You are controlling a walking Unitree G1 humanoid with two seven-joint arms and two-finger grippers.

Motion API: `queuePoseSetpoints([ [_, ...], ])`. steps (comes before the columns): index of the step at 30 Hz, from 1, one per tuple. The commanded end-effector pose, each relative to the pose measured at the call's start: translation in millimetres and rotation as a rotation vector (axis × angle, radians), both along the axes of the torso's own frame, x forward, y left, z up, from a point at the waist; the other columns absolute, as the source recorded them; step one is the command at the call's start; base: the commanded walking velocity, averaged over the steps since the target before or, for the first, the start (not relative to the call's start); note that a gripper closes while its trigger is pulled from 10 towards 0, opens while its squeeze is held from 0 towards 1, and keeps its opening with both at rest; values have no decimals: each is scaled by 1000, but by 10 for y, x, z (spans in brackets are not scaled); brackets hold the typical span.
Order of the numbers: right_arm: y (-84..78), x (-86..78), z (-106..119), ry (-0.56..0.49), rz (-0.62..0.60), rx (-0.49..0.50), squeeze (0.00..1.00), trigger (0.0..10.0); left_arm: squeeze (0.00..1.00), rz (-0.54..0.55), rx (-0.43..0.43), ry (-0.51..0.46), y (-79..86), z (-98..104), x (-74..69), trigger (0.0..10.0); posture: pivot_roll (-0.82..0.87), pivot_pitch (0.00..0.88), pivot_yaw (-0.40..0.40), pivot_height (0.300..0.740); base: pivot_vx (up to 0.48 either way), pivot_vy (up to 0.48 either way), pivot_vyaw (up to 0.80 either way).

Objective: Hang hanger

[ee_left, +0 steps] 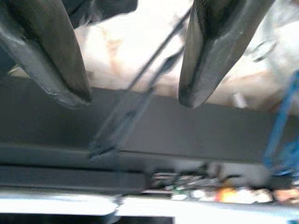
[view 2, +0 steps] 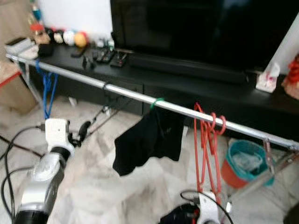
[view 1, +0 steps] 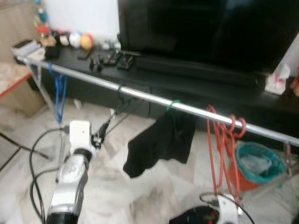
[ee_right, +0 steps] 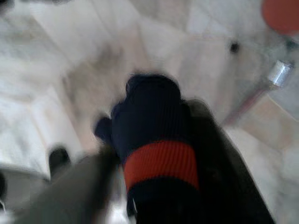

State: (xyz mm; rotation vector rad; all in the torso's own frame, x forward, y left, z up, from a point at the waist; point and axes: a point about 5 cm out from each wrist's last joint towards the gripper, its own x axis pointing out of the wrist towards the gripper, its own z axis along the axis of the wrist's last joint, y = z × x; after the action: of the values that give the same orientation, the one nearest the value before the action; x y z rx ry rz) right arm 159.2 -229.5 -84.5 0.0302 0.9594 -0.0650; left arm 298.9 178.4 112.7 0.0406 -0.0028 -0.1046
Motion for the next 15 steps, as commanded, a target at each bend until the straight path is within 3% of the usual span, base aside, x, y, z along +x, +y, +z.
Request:
queuePoseSetpoints([
  [1, 4, 55, 22, -15, 6, -4, 0, 10000, 0, -18, 16, 5, 102, 55, 16, 10000, 21, 0, -46, 740, 0, 0, 0],
  [6, -27, -17, -6, 14, 1, -11, 0, 10000, 0, -122, 48, 59, 173, 48, 15, 10000, 21, 0, -47, 740, 0, 0, 0],
  [15, -111, -123, -32, 49, -11, -26, 0, 10000, 0, -310, -7, 146, 260, 53, 30, 10000, 23, 0, -51, 740, 0, 0, 0],
])
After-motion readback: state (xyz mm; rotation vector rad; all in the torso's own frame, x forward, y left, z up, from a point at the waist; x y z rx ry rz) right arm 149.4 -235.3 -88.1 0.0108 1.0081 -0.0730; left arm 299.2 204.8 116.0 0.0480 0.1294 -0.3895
